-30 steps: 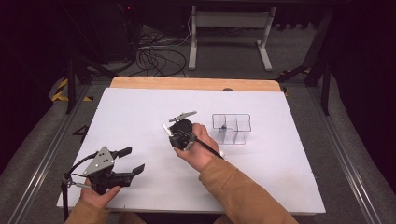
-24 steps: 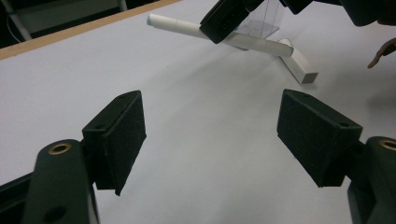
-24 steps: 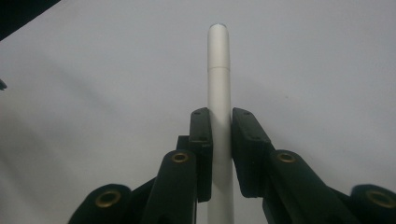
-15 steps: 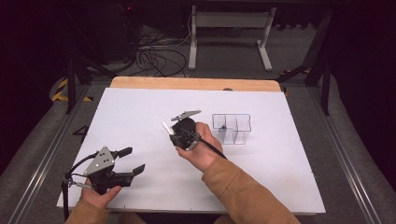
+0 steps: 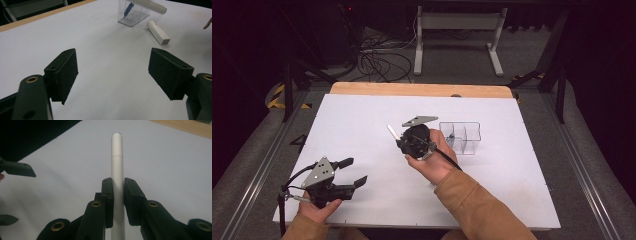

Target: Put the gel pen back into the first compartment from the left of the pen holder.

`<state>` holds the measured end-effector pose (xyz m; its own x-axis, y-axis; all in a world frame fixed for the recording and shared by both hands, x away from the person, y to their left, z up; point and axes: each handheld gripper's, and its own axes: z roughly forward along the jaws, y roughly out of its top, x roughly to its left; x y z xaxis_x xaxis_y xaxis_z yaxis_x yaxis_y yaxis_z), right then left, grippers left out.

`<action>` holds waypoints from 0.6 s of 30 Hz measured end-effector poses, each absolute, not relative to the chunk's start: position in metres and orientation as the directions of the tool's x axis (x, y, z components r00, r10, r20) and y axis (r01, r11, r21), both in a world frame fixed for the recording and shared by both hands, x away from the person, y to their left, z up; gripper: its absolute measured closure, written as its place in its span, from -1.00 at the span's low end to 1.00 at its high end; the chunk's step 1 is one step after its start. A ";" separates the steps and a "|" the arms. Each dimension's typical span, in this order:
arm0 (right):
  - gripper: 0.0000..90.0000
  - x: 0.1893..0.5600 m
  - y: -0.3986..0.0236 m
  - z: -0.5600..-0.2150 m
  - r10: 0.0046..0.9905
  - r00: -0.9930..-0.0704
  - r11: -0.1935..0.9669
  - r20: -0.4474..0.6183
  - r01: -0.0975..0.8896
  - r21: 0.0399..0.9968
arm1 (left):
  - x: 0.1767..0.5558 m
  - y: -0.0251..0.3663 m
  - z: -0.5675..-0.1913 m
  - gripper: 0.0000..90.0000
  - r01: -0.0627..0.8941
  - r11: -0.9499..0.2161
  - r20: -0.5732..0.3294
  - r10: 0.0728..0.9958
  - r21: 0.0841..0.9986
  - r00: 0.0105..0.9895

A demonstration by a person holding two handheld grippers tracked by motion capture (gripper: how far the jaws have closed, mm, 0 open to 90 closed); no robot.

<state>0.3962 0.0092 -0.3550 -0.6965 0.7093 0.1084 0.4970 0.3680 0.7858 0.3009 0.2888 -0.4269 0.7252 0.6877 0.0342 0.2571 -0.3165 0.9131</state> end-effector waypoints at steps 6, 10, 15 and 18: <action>0.76 0.391 -0.002 -0.346 0.702 -0.702 0.338 0.117 0.473 0.814 | 0.301 0.288 -0.427 -0.46 0.255 -0.321 0.039 0.687 0.912 0.725; 0.76 0.391 -0.007 -0.344 0.704 -0.700 0.329 0.119 0.470 0.819 | 0.301 0.288 -0.427 -0.46 0.256 -0.322 0.039 0.687 0.912 0.725; 0.76 0.390 -0.011 -0.341 0.707 -0.697 0.315 0.120 0.462 0.829 | 0.301 0.288 -0.427 -0.46 0.255 -0.321 0.039 0.688 0.912 0.725; 0.76 0.390 -0.014 -0.340 0.705 -0.698 0.304 0.125 0.457 0.836 | 0.301 0.289 -0.427 -0.46 0.257 -0.320 0.037 0.688 0.912 0.725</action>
<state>0.3904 -0.0138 -0.3397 -0.6977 0.7055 0.1248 0.4567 0.3037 0.8361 0.3010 0.2885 -0.4267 0.7249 0.6878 0.0371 0.2568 -0.3199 0.9120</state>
